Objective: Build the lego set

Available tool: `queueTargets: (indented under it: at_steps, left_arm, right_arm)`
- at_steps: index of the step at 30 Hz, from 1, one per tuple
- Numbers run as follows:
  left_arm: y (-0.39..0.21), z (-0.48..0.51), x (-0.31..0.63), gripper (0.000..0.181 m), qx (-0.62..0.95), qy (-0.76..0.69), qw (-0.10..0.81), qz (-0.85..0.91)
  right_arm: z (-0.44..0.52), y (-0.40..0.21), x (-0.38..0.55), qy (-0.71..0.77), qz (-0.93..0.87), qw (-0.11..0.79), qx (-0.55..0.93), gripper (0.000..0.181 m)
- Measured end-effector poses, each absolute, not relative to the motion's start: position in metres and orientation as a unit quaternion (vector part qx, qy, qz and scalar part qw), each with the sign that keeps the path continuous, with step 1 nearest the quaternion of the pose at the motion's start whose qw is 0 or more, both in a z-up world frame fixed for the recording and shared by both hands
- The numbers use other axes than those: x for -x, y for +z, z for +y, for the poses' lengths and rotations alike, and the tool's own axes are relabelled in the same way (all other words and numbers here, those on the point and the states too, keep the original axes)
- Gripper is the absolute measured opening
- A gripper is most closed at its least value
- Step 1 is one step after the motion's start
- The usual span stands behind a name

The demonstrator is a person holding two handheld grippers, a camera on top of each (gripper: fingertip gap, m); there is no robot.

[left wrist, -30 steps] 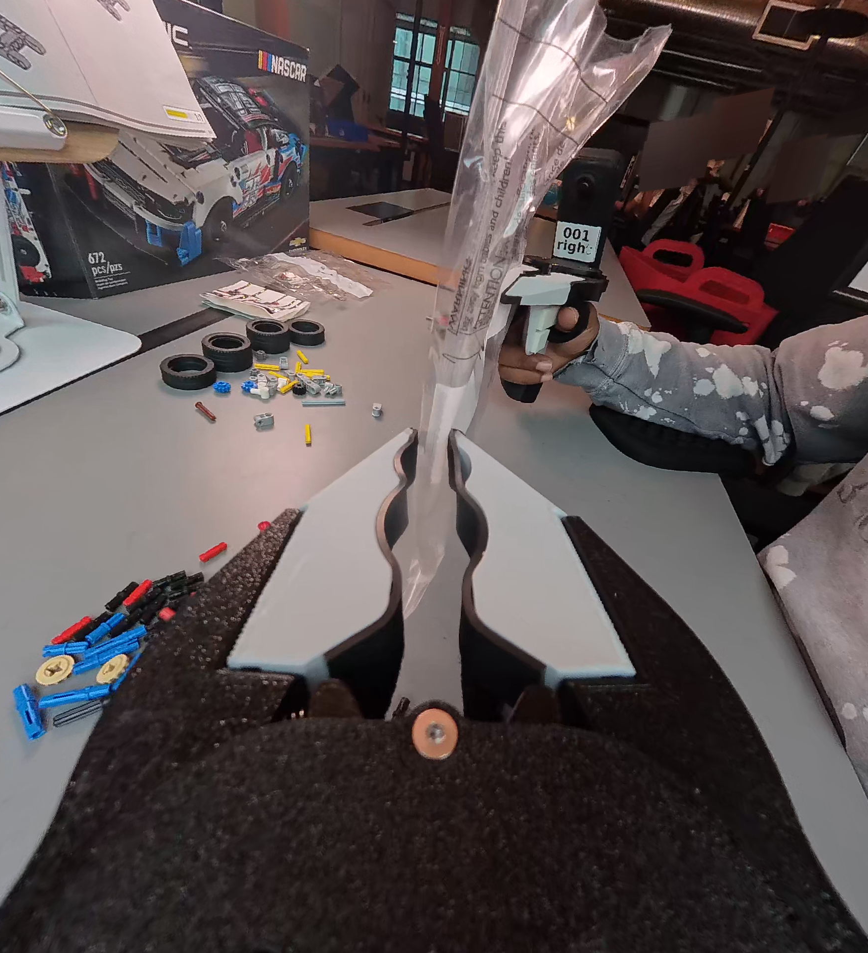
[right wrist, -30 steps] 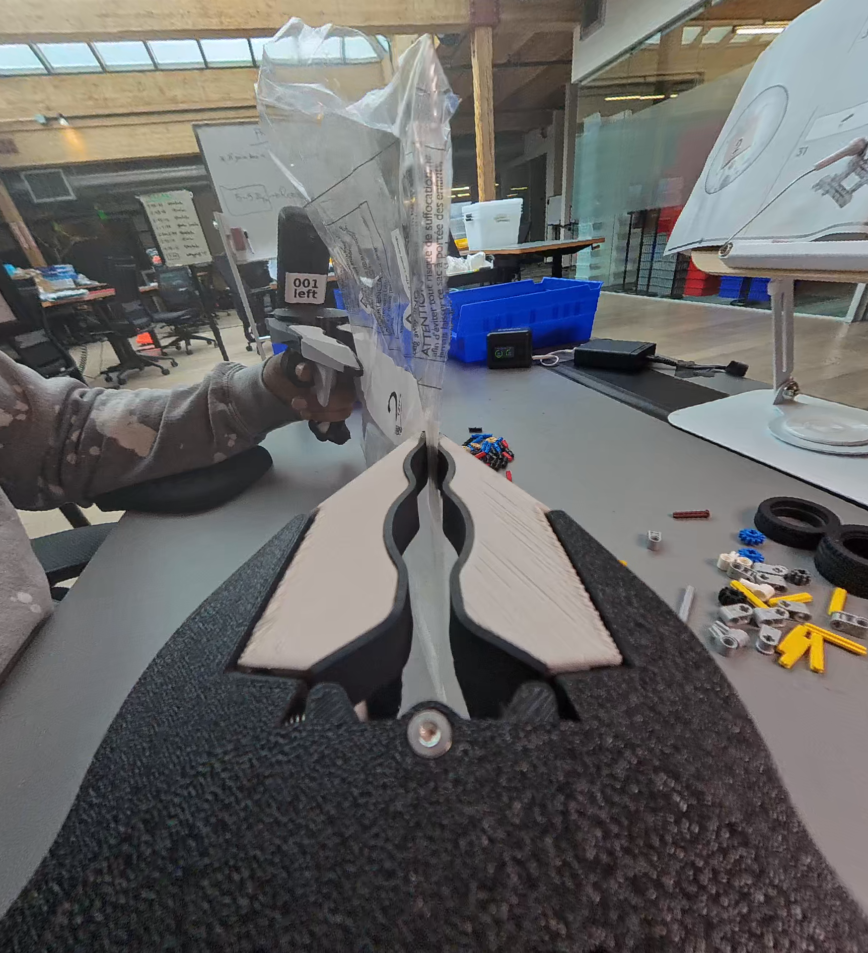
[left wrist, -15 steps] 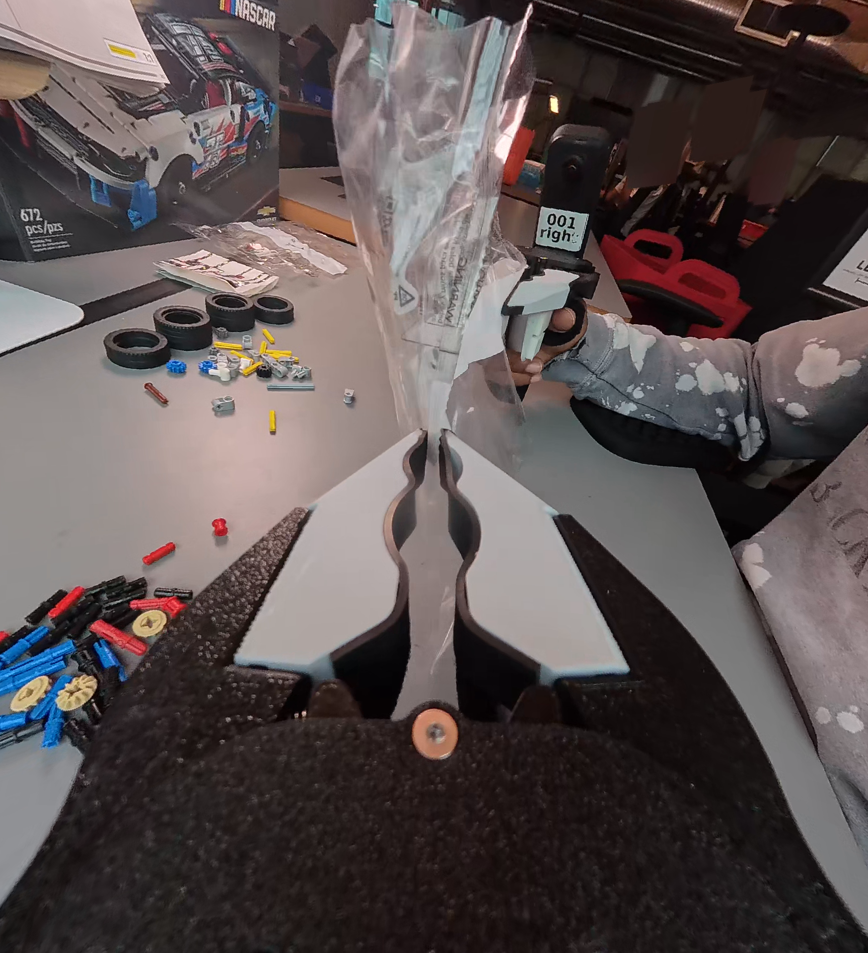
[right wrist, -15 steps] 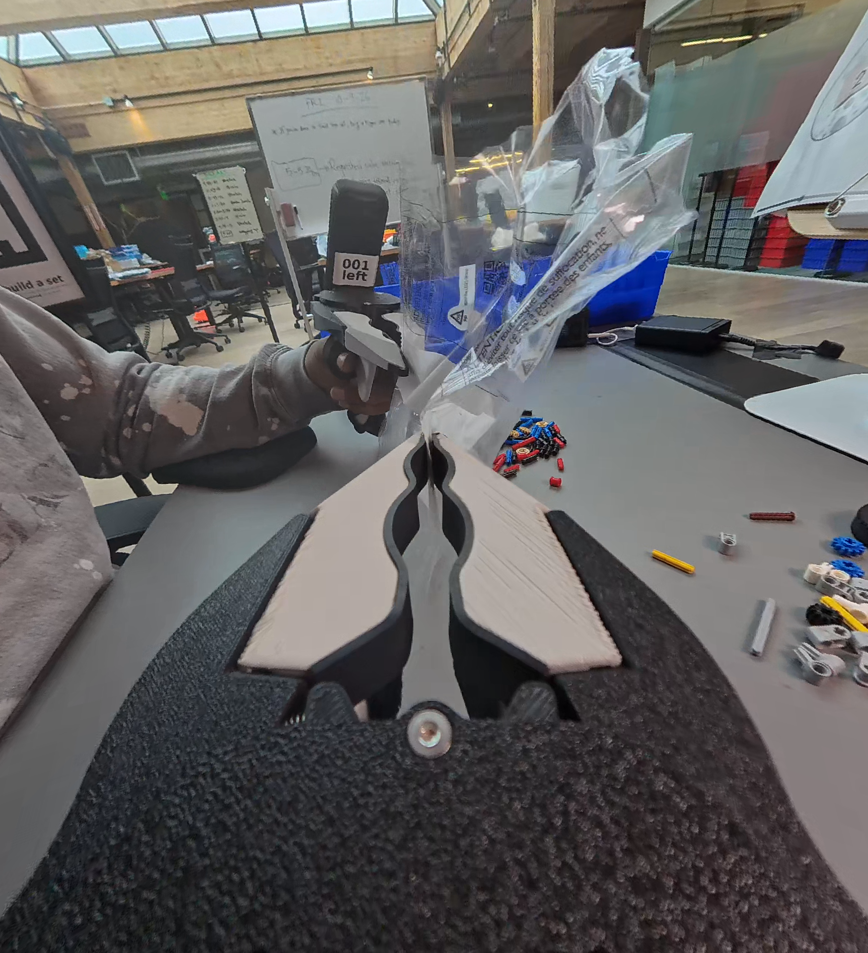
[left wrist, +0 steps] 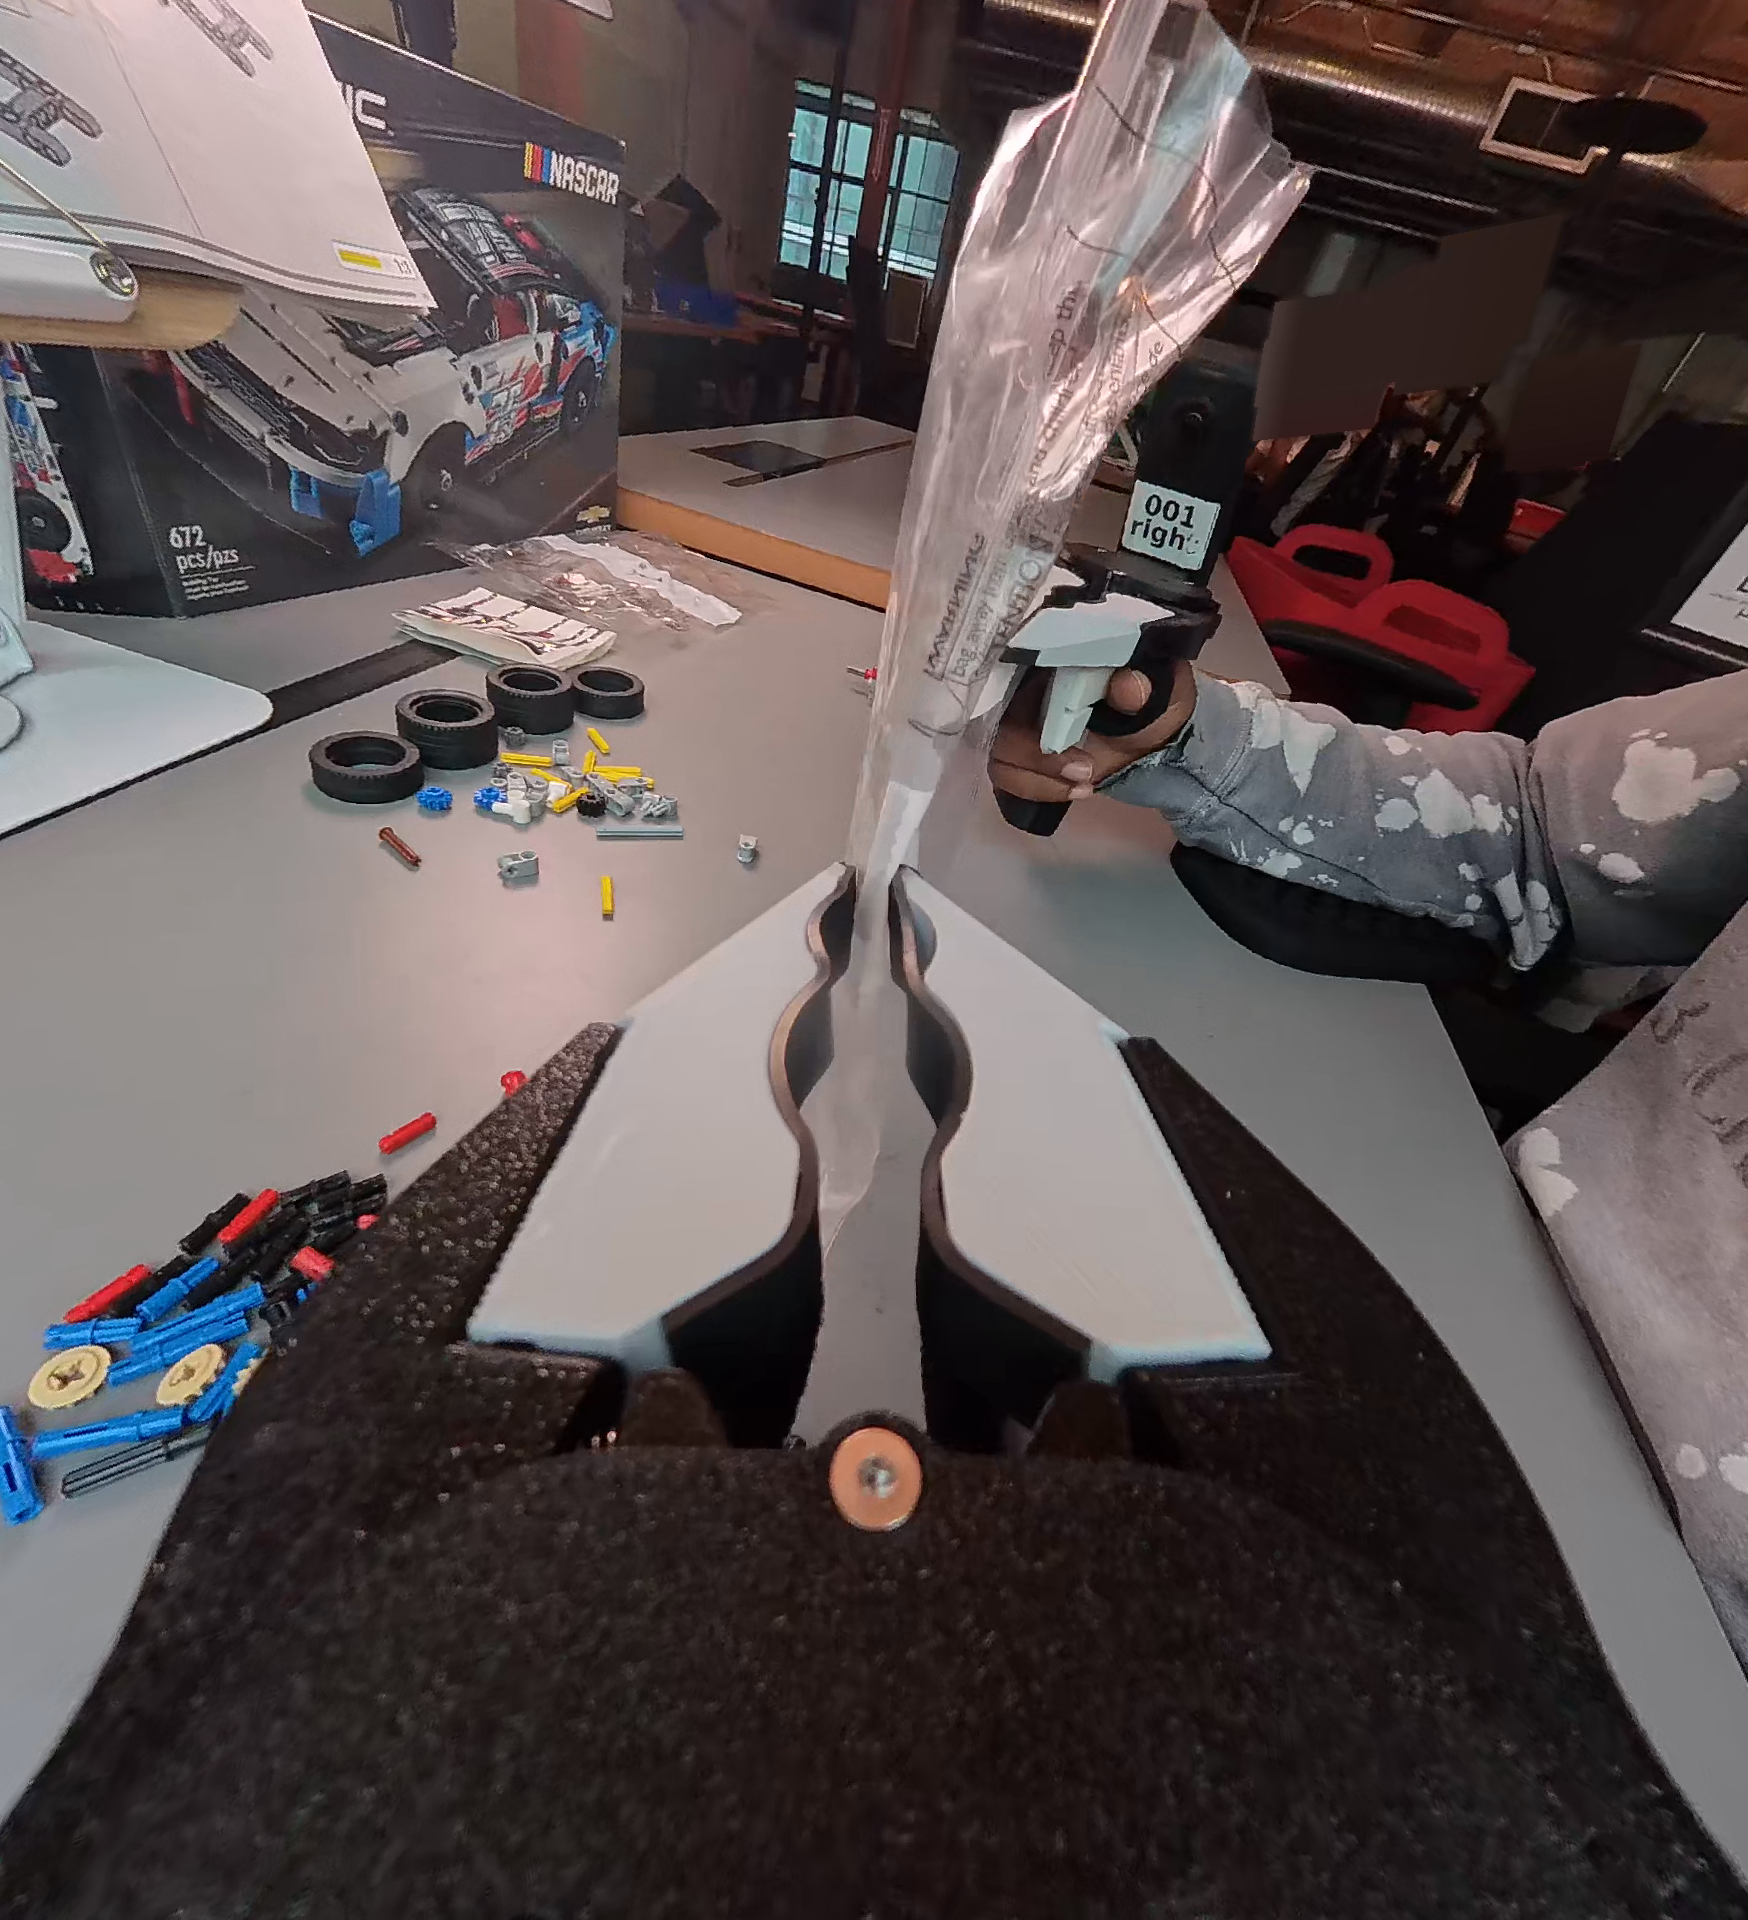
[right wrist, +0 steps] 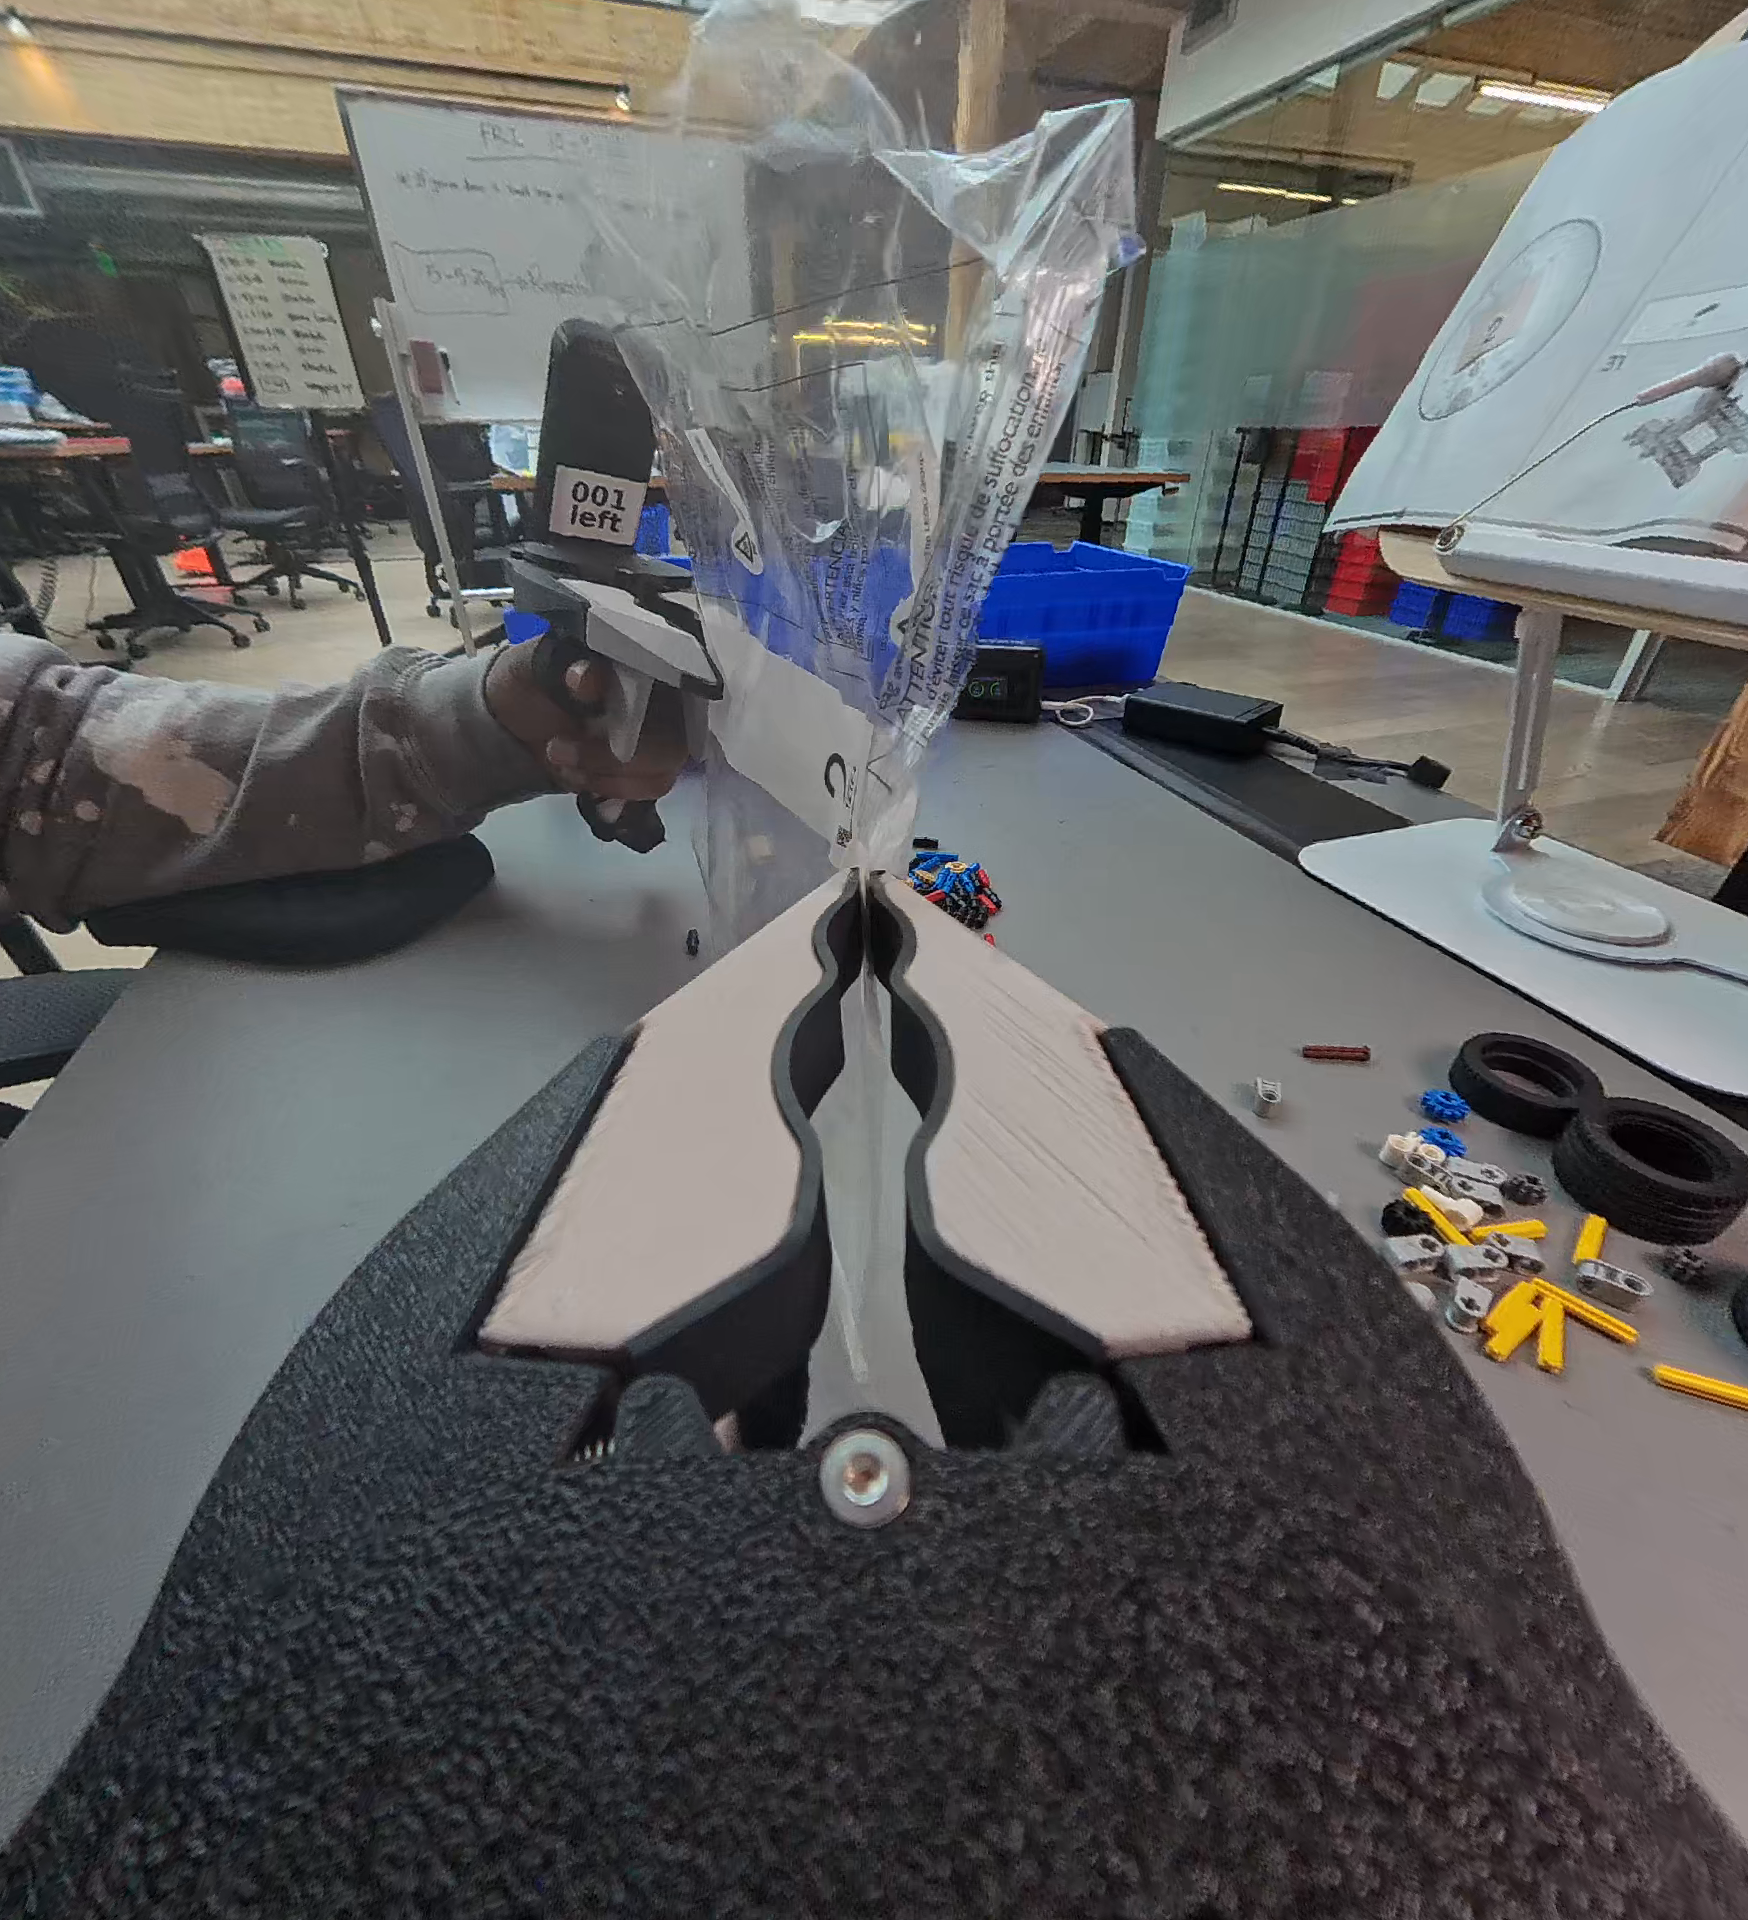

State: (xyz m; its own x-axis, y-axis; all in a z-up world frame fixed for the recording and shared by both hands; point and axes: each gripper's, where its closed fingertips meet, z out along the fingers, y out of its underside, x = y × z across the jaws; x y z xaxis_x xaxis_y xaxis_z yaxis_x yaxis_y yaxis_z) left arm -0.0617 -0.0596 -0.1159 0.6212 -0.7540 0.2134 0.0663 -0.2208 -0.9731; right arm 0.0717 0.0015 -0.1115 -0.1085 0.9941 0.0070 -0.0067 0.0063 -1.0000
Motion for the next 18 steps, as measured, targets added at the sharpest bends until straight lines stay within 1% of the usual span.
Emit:
queueTargets:
  at_steps: [3, 5, 8, 9, 12, 15, 18]
  left_arm:
    - [-0.114, -0.063, 0.055, 0.004, 0.686, -0.362, 0.575, 0.261]
    - [-0.114, -0.060, 0.058, 0.003, 0.687, -0.330, 0.591, 0.266]
    - [-0.108, -0.060, 0.059, 0.003, 0.680, -0.284, 0.614, 0.282]
    - [-0.106, -0.061, 0.057, 0.002, 0.679, -0.278, 0.616, 0.286]
    - [-0.107, -0.062, 0.053, 0.003, 0.678, -0.278, 0.614, 0.293]
    - [-0.111, -0.061, 0.049, 0.003, 0.681, -0.278, 0.608, 0.298]
    - [-0.112, -0.061, 0.046, 0.003, 0.681, -0.272, 0.608, 0.304]
  right_arm:
    - [0.000, -0.114, -0.070, 0.505, -0.540, 0.486, 0.466, 0.000]
    - [0.016, -0.111, -0.072, 0.475, -0.523, 0.521, 0.479, 0.001]
    - [0.037, -0.091, -0.082, 0.476, -0.471, 0.552, 0.496, 0.022]
    - [0.041, -0.080, -0.087, 0.476, -0.460, 0.564, 0.493, 0.023]
    - [0.040, -0.036, -0.100, 0.463, -0.443, 0.612, 0.463, 0.018]
    - [0.023, 0.008, -0.102, 0.426, -0.470, 0.642, 0.431, 0.000]
    - [-0.004, 0.030, -0.088, 0.326, -0.566, 0.638, 0.409, 0.000]
